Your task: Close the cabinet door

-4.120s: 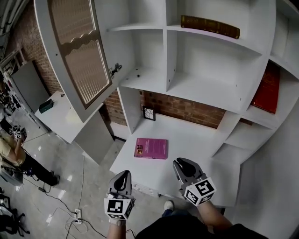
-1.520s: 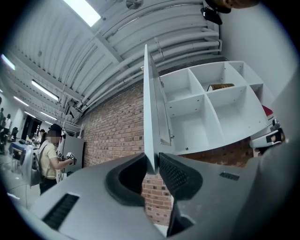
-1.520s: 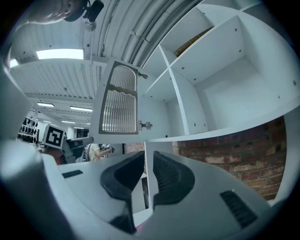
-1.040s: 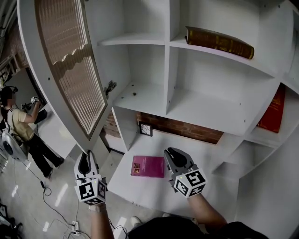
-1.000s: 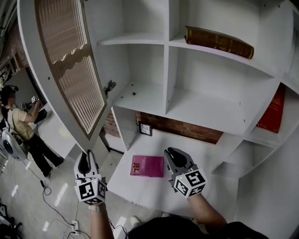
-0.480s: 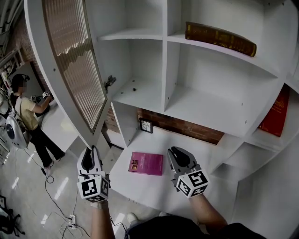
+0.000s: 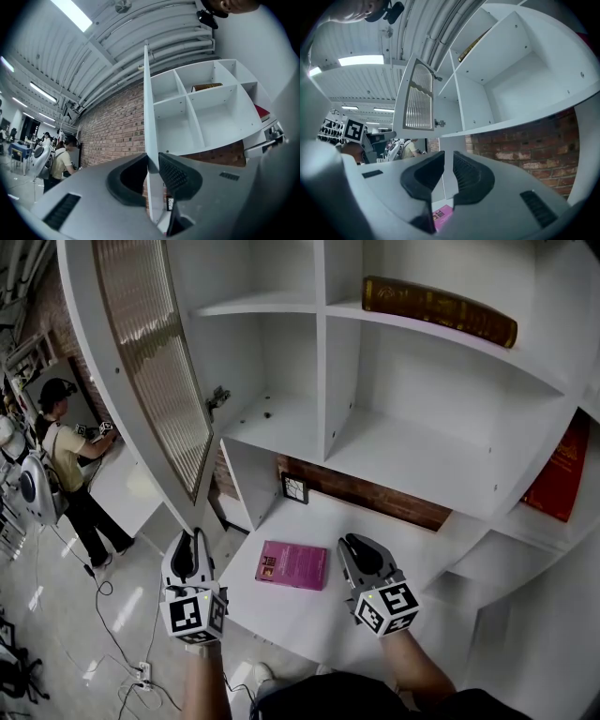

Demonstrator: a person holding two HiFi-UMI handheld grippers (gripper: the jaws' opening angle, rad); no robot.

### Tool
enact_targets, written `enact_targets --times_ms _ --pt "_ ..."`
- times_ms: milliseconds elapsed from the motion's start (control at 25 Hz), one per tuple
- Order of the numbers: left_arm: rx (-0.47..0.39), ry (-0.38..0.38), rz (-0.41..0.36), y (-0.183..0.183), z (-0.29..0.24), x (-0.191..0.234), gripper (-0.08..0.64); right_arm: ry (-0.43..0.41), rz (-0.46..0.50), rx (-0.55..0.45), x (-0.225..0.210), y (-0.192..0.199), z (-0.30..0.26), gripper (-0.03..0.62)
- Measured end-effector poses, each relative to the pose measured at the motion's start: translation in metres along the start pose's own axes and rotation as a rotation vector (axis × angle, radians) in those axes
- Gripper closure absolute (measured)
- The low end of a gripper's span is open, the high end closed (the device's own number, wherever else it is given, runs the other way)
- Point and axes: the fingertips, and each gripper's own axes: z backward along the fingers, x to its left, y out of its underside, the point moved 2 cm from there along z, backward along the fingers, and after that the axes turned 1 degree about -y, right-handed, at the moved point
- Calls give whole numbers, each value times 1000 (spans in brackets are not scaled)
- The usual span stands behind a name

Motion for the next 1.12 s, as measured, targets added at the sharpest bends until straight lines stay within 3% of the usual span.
enact_targets --times_ms 320,640,1120 --pt "-12 55 -8 -7 -7 -42 474 35 -11 12 -22 9 20 526" --pt "3 51 -24 -1 -12 -61 469 97 -17 5 -39 9 45 526" --pt "-5 192 -32 1 -34 -111 456 202 -15 -11 -53 5 72 527"
